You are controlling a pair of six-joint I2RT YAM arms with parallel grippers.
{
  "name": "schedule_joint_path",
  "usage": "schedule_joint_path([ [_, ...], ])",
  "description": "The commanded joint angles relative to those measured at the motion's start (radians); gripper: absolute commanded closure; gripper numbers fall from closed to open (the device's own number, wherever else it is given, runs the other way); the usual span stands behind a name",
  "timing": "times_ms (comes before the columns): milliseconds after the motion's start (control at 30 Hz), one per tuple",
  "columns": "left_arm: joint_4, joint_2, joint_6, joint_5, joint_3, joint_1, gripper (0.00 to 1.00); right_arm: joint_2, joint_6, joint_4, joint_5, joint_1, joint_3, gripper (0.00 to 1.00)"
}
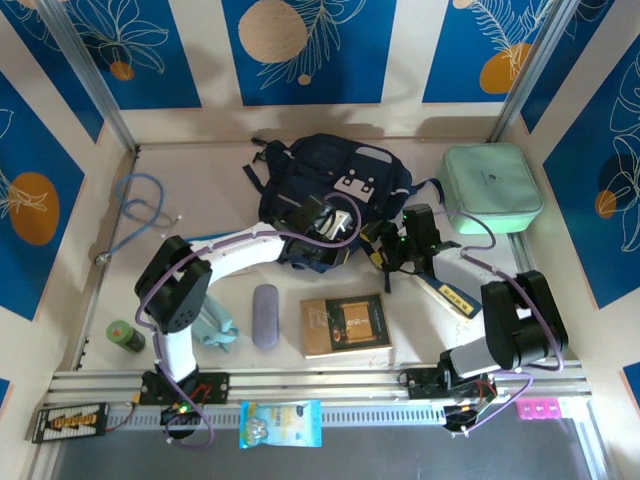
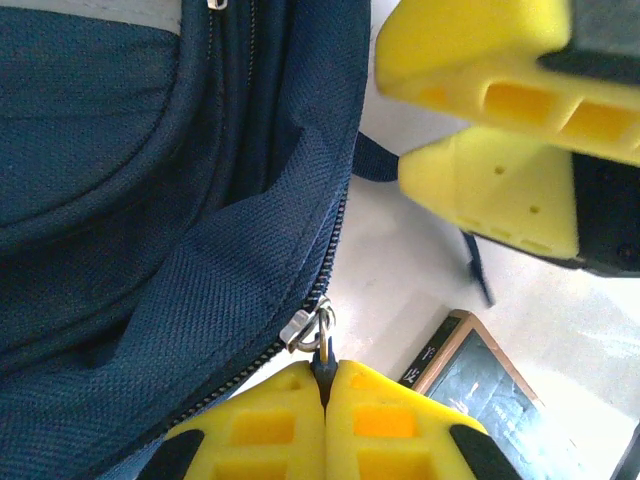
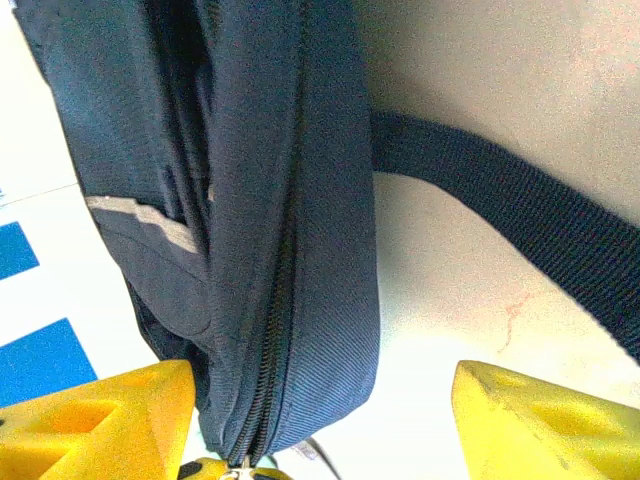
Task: Pack the student bag
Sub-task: Unzip the student bag at the center of the table.
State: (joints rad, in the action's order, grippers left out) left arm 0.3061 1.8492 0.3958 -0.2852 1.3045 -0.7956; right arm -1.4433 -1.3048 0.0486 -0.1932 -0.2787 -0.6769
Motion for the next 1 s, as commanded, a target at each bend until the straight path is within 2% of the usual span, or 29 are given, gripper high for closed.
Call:
schedule_joint_path([
  [0, 0.018, 0.006, 0.004, -0.035, 0.033, -0.014, 1.0, -0.055, -0.063, 0.06, -0.055, -0.018, -0.037, 0.31],
  [200, 0.049, 0.007, -0.017, -0.029, 0.037, -0.014, 1.0, -0.156, -0.074, 0.116, -0.072, -0.05, -0.079, 0.32],
  [267, 0.06, 0.007, -0.019, -0.025, 0.038, -0.014, 1.0, -0.18, -0.073, 0.122, -0.075, -0.055, -0.087, 0.38],
  [333, 0.076, 0.006, -0.025, -0.014, 0.04, -0.015, 1.0, -0.198, -0.076, 0.128, -0.076, -0.057, -0.087, 0.44],
  [467, 0.141, 0.002, -0.047, 0.028, 0.061, -0.013, 1.0, -0.207, -0.065, 0.117, -0.057, -0.052, -0.079, 0.68],
  [567, 0.221, 0.0, -0.09, 0.067, 0.091, -0.01, 1.0, -0.2, -0.044, 0.084, -0.031, -0.045, -0.082, 0.79],
  [633, 0.3, 0.002, -0.164, 0.082, 0.122, -0.01, 1.0, -0.189, -0.022, 0.061, -0.01, -0.035, -0.085, 0.86],
  [733, 0.421, -0.001, -0.235, 0.191, 0.161, -0.008, 1.0, -0.167, 0.011, 0.02, 0.021, -0.019, -0.086, 0.87],
  [967, 0.514, -0.016, -0.28, 0.263, 0.177, 0.002, 1.0, -0.128, 0.044, -0.02, 0.044, 0.005, -0.078, 0.88],
])
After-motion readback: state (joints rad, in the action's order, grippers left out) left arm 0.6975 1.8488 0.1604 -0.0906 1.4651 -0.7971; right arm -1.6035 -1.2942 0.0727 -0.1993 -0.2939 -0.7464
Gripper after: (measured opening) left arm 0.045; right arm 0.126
